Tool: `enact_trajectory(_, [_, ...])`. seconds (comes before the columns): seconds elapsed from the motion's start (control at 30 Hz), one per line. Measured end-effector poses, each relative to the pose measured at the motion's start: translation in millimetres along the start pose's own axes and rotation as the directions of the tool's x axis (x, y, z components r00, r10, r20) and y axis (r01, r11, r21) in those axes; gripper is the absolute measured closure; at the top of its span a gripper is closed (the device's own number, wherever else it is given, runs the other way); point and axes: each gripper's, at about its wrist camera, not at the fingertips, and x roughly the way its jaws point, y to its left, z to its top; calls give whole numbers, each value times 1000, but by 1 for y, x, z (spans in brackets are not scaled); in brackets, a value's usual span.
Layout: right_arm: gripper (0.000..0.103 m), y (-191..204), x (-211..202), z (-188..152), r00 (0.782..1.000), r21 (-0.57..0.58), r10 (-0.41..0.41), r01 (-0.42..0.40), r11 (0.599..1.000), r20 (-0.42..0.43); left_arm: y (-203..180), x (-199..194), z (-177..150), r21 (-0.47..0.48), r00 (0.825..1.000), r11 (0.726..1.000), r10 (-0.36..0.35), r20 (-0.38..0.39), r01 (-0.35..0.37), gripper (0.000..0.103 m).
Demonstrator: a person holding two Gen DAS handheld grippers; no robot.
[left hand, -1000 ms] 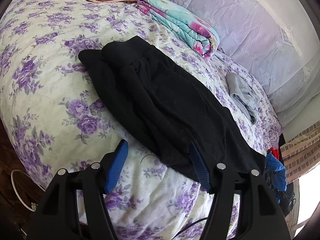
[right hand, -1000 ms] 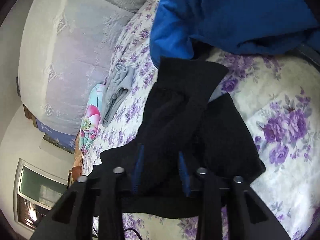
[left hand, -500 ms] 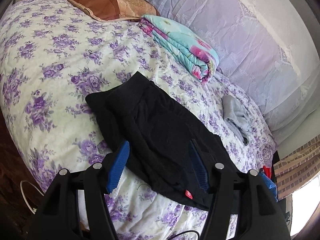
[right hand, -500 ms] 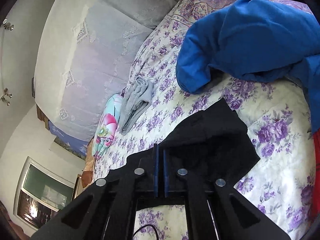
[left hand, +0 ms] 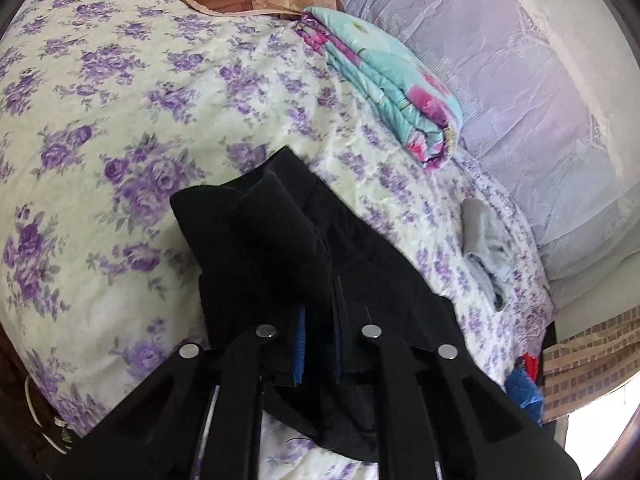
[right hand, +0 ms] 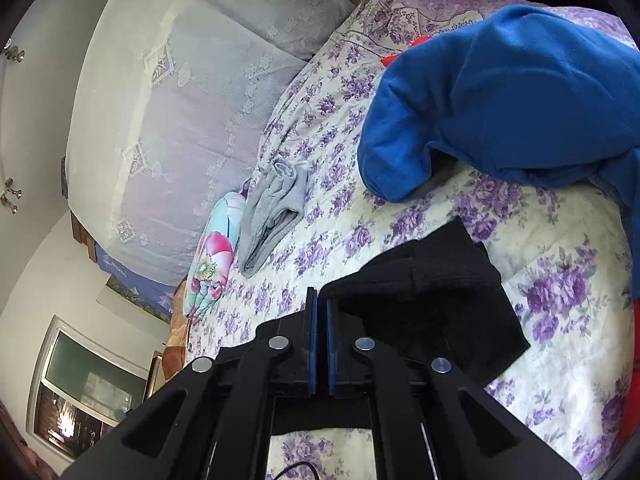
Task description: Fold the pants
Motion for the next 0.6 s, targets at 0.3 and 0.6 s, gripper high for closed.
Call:
enact_trajectory(0.3, [99, 31, 88, 93, 999, -7, -26, 26, 1000, -30, -70, 44, 81, -23, 999, 999, -45, 22, 45, 94])
enact_trajectory(0.6, [97, 10, 259, 151, 934, -72, -280, 271, 960, -220, -85, 166, 115, -49, 989, 989, 137, -61, -140, 89])
